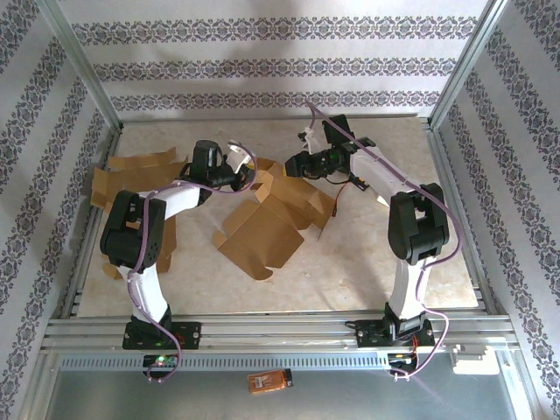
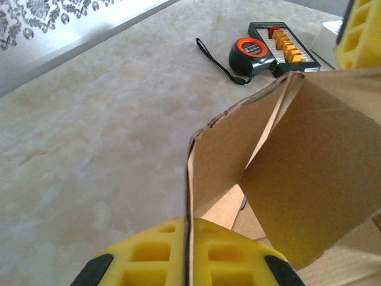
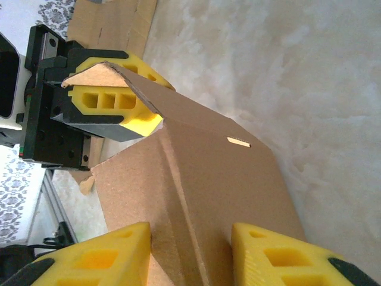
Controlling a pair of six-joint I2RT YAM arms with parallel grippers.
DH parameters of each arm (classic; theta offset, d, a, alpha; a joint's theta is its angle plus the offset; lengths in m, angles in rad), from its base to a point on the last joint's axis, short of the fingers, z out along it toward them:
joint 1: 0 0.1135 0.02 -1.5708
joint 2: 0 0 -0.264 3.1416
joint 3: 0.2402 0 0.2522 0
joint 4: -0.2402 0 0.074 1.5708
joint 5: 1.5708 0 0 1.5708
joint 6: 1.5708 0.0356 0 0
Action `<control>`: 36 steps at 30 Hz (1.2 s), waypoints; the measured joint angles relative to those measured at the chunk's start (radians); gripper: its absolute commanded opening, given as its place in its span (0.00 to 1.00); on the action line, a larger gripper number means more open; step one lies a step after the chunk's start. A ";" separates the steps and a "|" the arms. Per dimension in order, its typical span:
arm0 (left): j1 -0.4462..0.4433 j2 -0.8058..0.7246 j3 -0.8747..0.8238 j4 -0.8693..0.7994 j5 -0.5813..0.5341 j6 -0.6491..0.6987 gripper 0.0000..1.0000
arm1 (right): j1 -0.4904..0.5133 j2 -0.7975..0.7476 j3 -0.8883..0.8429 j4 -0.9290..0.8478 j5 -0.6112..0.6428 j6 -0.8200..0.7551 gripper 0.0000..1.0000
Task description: Fold the paper box
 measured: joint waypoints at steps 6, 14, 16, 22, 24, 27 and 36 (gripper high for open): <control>-0.063 -0.047 -0.075 0.016 -0.123 -0.155 0.08 | 0.016 -0.011 -0.013 0.014 0.077 -0.003 0.35; -0.131 -0.103 -0.204 0.169 -0.241 -0.336 0.23 | 0.034 -0.028 -0.034 0.050 0.127 -0.003 0.33; -0.136 -0.103 -0.233 0.224 -0.240 -0.374 0.29 | 0.039 -0.030 -0.037 0.054 0.137 -0.006 0.33; -0.139 -0.106 -0.290 0.305 -0.217 -0.422 0.41 | 0.068 -0.050 -0.056 0.069 0.186 -0.043 0.31; -0.138 -0.122 -0.308 0.305 -0.211 -0.417 0.45 | 0.085 -0.066 -0.071 0.074 0.216 -0.071 0.31; -0.136 -0.166 -0.335 0.299 -0.203 -0.406 0.48 | 0.120 -0.091 -0.094 0.079 0.269 -0.122 0.31; -0.090 -0.398 -0.430 0.275 -0.153 -0.391 0.53 | 0.156 -0.109 -0.110 0.096 0.341 -0.199 0.31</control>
